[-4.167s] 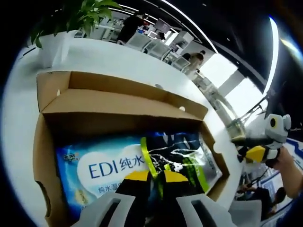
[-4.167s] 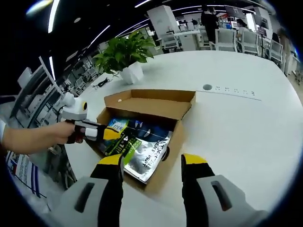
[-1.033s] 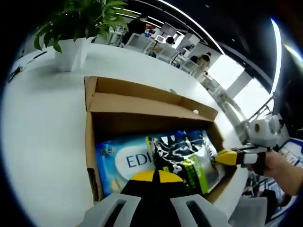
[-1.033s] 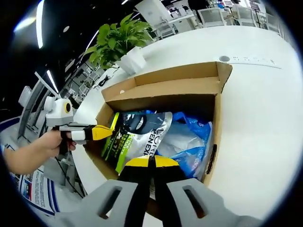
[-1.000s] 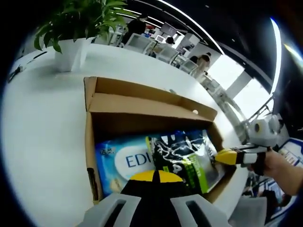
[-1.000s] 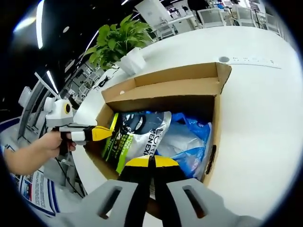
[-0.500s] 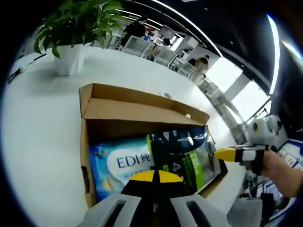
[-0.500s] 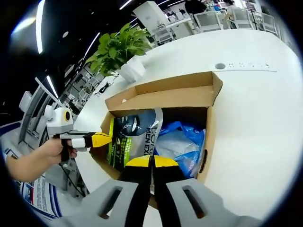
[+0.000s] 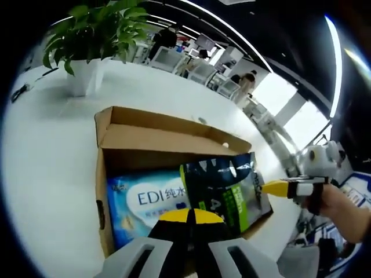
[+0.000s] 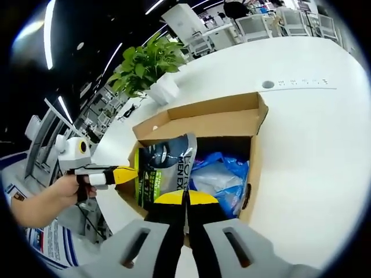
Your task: Operate the shoe box by opening the lid, removing the specified soft item, and placing it in the target area until the item is outside and the box remains undamaged.
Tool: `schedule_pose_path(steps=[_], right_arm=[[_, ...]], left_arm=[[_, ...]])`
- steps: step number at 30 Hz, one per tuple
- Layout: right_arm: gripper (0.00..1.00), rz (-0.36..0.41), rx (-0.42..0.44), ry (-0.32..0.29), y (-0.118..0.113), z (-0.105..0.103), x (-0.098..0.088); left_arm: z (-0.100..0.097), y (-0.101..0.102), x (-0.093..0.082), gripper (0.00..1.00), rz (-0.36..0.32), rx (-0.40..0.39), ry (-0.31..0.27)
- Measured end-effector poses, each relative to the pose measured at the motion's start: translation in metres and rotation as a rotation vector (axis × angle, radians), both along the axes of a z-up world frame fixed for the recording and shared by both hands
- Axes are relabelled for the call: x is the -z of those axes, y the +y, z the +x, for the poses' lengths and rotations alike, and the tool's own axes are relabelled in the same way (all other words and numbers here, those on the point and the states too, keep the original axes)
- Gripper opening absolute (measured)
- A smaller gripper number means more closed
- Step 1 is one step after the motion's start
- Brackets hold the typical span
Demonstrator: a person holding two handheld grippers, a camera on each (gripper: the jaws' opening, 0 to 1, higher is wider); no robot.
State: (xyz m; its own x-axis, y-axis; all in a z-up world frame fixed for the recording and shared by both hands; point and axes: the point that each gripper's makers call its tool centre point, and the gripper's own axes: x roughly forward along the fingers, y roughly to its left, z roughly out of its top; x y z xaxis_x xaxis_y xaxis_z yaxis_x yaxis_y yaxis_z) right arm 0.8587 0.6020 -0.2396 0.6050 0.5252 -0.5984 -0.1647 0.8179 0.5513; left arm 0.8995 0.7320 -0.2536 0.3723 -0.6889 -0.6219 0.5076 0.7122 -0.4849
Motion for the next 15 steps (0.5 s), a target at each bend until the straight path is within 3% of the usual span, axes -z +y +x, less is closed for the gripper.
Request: schedule_pose_path(steps=[11, 15], right_arm=[[0.00, -0.003, -0.012, -0.033, -0.010, -0.006, -0.017], [0.00, -0.001, -0.007, -0.045, -0.018, -0.009, -0.023]], left_arm=[[-0.011, -0.012, -0.019, 0.00, 0.025, 0.014, -0.045], [-0.008, -0.021, -0.034, 0.00, 0.061, 0.052, -0.099]])
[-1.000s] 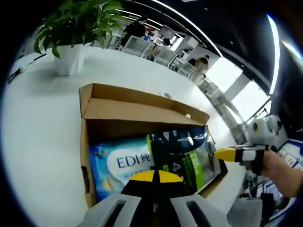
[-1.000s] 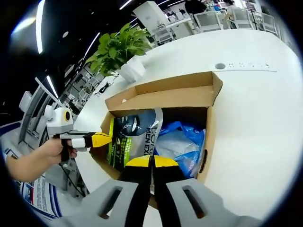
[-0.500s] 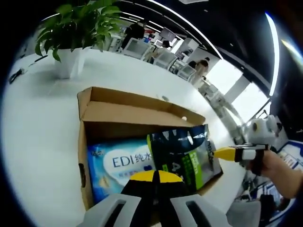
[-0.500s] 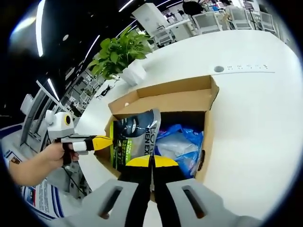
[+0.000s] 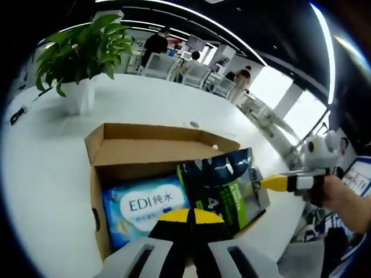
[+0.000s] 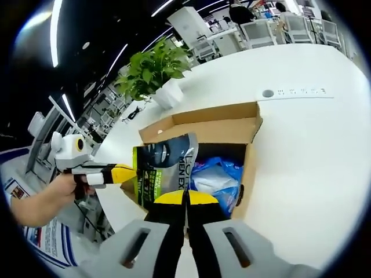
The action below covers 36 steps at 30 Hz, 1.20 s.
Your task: Operate the shoe box by opening the lid, removing the specified soft item, and placing it in the target area until the item is outside and the box remains undamaged.
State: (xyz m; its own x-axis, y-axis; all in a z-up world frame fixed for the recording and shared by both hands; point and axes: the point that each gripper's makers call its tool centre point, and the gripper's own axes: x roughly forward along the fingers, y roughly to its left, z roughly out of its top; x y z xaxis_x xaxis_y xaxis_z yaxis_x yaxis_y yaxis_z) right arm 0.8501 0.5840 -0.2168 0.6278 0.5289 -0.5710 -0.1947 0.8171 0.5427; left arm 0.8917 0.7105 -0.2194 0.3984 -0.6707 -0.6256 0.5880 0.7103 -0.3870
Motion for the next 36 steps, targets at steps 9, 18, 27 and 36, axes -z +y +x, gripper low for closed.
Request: schedule_pose_path(steps=[9, 18, 27, 36], right_arm=[[0.00, 0.005, 0.026, -0.029, -0.032, -0.006, -0.013], [0.00, 0.002, 0.044, -0.036, -0.065, -0.017, -0.018], [0.00, 0.004, 0.055, -0.038, -0.103, -0.028, -0.019], [0.00, 0.008, 0.066, -0.035, -0.143, -0.039, -0.018]], left_arm=[[-0.008, -0.032, -0.017, 0.00, -0.009, 0.025, -0.012], [-0.019, -0.066, -0.026, 0.00, -0.017, 0.045, -0.008], [-0.023, -0.103, -0.028, 0.00, -0.018, 0.057, -0.005], [-0.036, -0.142, -0.027, 0.00, -0.013, 0.074, 0.000]])
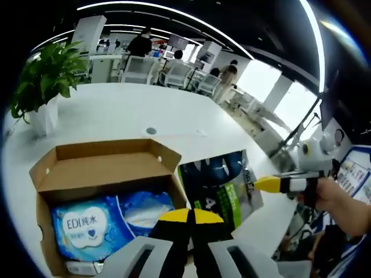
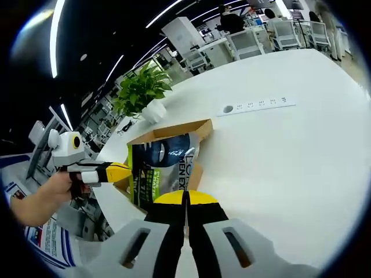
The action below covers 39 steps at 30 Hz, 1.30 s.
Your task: Operate the shoe box by opening the lid, removing the specified soft item, and placing it in the target area until the item is outside and the box remains undamaged.
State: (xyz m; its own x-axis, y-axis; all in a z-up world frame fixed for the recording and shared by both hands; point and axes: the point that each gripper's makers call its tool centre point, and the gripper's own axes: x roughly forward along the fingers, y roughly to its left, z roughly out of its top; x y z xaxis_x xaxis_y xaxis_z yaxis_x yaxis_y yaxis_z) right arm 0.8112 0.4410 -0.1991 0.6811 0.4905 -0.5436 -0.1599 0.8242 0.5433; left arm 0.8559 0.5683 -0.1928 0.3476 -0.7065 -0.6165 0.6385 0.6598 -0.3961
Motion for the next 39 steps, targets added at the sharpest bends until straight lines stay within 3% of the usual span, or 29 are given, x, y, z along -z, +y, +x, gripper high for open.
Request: schedule_pose_path(steps=[7, 21, 32, 39], right_arm=[[0.00, 0.004, 0.011, 0.003, -0.024, -0.007, 0.002], [0.00, -0.002, 0.035, 0.032, -0.068, -0.015, 0.022], [0.00, 0.003, 0.061, 0.067, -0.100, -0.022, 0.043], [0.00, -0.001, 0.055, 0.102, -0.110, -0.020, 0.065]], left_arm=[[-0.005, -0.026, 0.001, 0.00, 0.001, 0.009, 0.006], [-0.012, -0.072, 0.021, 0.00, 0.015, 0.035, 0.037], [-0.015, -0.107, 0.040, 0.00, 0.035, 0.061, 0.068], [-0.013, -0.119, 0.067, 0.00, 0.076, 0.063, 0.099]])
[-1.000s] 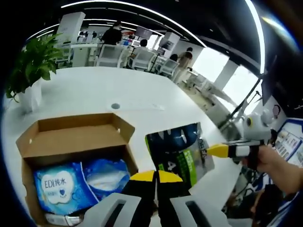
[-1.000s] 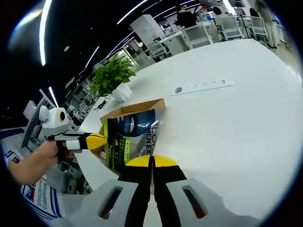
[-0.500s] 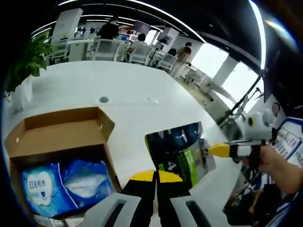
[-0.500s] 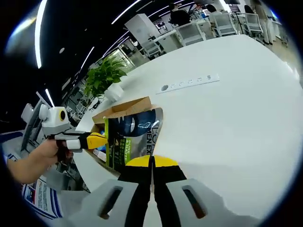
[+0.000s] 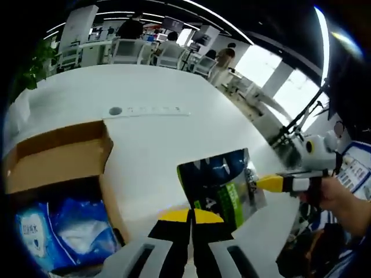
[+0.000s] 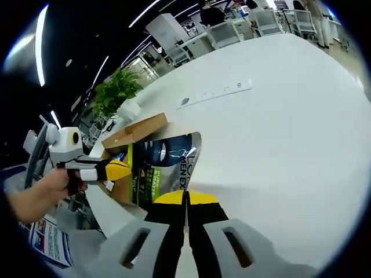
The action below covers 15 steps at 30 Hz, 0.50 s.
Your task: Operate the shoe box by opening the lid, removing the specified soft item, and placing it in the target area until the item is outside and the box remains undamaged.
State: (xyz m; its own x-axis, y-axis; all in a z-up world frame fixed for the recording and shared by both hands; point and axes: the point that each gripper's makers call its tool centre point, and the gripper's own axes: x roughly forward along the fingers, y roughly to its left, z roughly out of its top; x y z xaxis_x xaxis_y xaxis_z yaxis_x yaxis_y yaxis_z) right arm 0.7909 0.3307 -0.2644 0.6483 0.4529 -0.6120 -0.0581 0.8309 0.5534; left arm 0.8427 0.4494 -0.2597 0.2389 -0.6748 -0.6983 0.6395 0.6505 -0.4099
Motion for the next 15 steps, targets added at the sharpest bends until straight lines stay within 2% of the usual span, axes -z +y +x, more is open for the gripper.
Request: schedule_pose_path(steps=[15], right_arm=[[0.00, 0.024, -0.005, 0.061, -0.014, 0.004, 0.041]], left_arm=[[0.001, -0.012, 0.038, 0.00, 0.064, 0.013, 0.047]])
